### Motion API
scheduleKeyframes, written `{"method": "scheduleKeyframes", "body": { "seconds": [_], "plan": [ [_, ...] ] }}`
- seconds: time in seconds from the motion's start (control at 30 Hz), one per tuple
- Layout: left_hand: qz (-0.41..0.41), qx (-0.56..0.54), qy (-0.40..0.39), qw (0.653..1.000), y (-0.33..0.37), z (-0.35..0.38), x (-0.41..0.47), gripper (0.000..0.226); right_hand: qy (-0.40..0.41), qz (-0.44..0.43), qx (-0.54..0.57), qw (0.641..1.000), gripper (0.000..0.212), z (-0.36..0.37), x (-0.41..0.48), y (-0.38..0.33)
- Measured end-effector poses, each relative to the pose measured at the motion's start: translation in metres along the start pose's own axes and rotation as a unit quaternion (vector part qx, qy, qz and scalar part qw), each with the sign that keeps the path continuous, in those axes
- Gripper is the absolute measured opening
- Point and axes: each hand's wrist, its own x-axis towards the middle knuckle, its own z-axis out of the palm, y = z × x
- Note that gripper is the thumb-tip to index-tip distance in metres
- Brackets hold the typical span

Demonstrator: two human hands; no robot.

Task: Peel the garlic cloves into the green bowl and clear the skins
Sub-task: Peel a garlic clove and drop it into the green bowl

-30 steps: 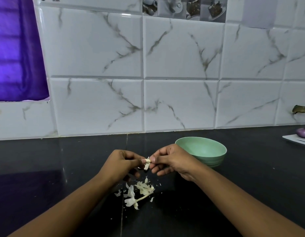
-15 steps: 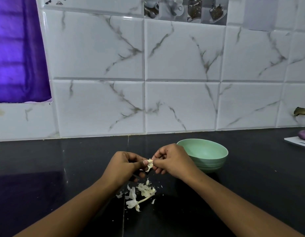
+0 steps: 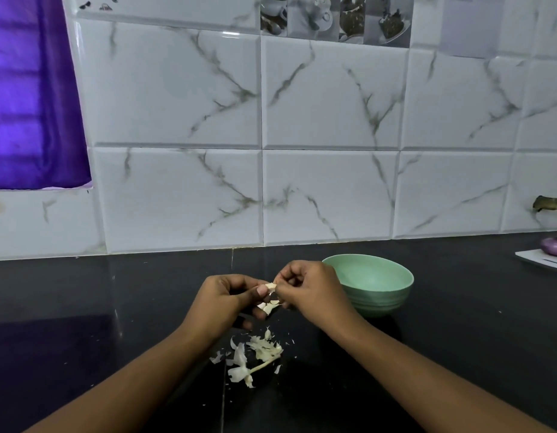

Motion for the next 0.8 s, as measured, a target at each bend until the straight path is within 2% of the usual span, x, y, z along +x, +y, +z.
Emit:
{"method": "scheduleKeyframes", "body": {
  "seconds": [0.13, 0.27, 0.4, 0.53, 0.67, 0.8],
  "plan": [
    [-0.007, -0.043, 0.002, 0.999, 0.002, -0.004, 0.001, 0.009, -0.096, 0.096, 0.236, 0.962, 0.015, -0.003, 0.002, -0.001],
    [-0.012, -0.05, 0.012, 0.999, 0.004, -0.005, 0.001, 0.006, -0.14, 0.103, 0.298, 0.938, 0.008, -0.008, 0.004, 0.001],
    [-0.023, -0.057, 0.02, 0.998, 0.005, -0.003, 0.0, 0.007, -0.12, 0.053, 0.276, 0.952, 0.009, -0.007, 0.004, 0.003],
    [-0.035, -0.074, 0.017, 0.997, 0.007, -0.001, -0.001, 0.006, -0.043, -0.058, 0.162, 0.984, 0.017, -0.005, 0.005, 0.006],
    [-0.048, -0.101, 0.004, 0.994, 0.009, -0.001, -0.001, 0.013, 0.005, -0.149, 0.11, 0.983, 0.02, -0.006, 0.005, 0.008],
    [-0.053, -0.115, -0.016, 0.992, 0.01, -0.001, -0.002, 0.02, 0.008, -0.179, 0.091, 0.98, 0.013, -0.007, 0.007, 0.011]
  ]
}}
